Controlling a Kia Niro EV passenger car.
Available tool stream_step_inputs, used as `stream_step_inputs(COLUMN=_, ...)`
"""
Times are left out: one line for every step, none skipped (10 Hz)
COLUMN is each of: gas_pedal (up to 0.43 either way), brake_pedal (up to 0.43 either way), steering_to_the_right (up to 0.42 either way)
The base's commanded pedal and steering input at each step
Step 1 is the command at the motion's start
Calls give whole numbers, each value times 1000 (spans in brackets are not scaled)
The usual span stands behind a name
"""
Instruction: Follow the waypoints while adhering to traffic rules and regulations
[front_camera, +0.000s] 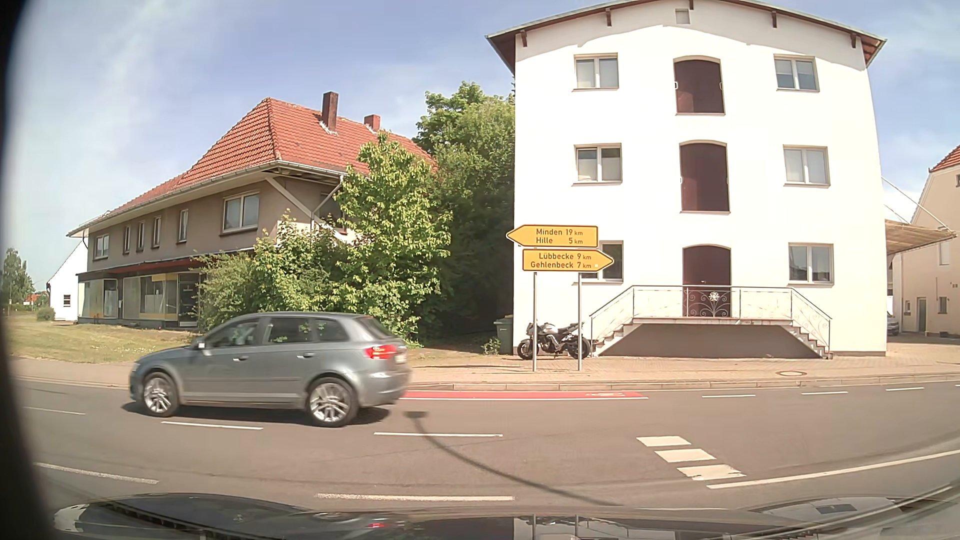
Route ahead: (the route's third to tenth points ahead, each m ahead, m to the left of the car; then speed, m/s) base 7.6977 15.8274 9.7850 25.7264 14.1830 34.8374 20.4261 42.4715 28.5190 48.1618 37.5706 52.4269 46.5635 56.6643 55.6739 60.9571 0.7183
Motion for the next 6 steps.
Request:
stream_step_inputs(gas_pedal=138, brake_pedal=0, steering_to_the_right=-47)
stream_step_inputs(gas_pedal=169, brake_pedal=0, steering_to_the_right=-76)
stream_step_inputs(gas_pedal=189, brake_pedal=0, steering_to_the_right=-112)
stream_step_inputs(gas_pedal=197, brake_pedal=0, steering_to_the_right=-144)
stream_step_inputs(gas_pedal=209, brake_pedal=0, steering_to_the_right=-185)
stream_step_inputs(gas_pedal=220, brake_pedal=0, steering_to_the_right=-223)
